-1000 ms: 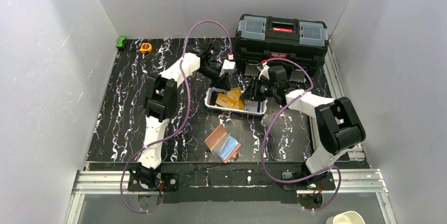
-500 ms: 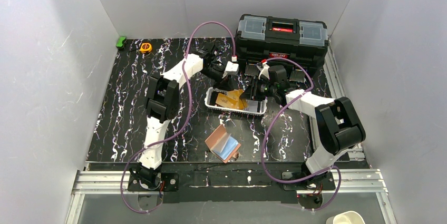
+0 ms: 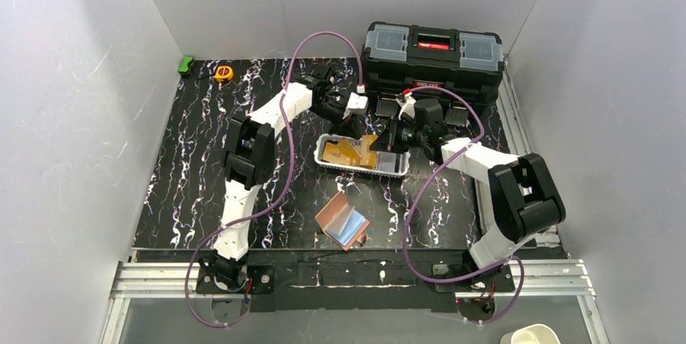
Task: Put the credit cards into the card holder
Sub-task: Place the credit card in the storage box.
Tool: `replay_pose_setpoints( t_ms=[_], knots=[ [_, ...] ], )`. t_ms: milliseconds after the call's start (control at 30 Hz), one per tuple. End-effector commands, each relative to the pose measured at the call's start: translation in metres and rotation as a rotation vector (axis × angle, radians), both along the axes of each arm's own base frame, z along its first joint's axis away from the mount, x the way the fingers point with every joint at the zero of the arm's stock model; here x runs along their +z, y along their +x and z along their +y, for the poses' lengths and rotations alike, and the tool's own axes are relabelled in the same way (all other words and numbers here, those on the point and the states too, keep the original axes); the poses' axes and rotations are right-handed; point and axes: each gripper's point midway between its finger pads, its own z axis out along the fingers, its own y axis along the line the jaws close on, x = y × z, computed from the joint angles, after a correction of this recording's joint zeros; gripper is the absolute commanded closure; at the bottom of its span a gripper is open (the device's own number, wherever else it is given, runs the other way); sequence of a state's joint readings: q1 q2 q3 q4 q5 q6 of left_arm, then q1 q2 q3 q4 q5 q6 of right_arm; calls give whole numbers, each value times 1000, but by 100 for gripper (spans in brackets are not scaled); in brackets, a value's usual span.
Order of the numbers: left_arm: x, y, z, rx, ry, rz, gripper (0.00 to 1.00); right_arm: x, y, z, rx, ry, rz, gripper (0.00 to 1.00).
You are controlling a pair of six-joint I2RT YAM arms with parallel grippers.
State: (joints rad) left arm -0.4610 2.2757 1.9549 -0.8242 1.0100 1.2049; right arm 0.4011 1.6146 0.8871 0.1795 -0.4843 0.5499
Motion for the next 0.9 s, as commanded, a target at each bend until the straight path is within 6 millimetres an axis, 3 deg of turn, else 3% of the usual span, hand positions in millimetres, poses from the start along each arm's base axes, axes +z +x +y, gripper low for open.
replay_pose_setpoints(
  t_ms=[0, 267, 400, 567, 800, 867],
  knots=[
    [44, -11, -2, -7, -51, -41, 100, 29, 10, -10, -32, -15, -99, 94],
    [53, -4, 5, 52, -25, -57, 97, 45, 8, -34, -99, -123, -155, 98],
    [72, -8, 17, 82, -12, -69, 84, 61, -12, -33, -66, -87, -140, 99],
    [99, -43, 31, 85, -21, -54, 65, 74, -28, -26, -39, 3, -139, 99],
    [129, -74, 20, 226, -107, 362, 26, 107, -24, -11, 3, 112, -214, 99],
    [129, -70, 16, 255, -143, 413, 20, 115, -24, -9, 17, 131, -237, 99]
  ],
)
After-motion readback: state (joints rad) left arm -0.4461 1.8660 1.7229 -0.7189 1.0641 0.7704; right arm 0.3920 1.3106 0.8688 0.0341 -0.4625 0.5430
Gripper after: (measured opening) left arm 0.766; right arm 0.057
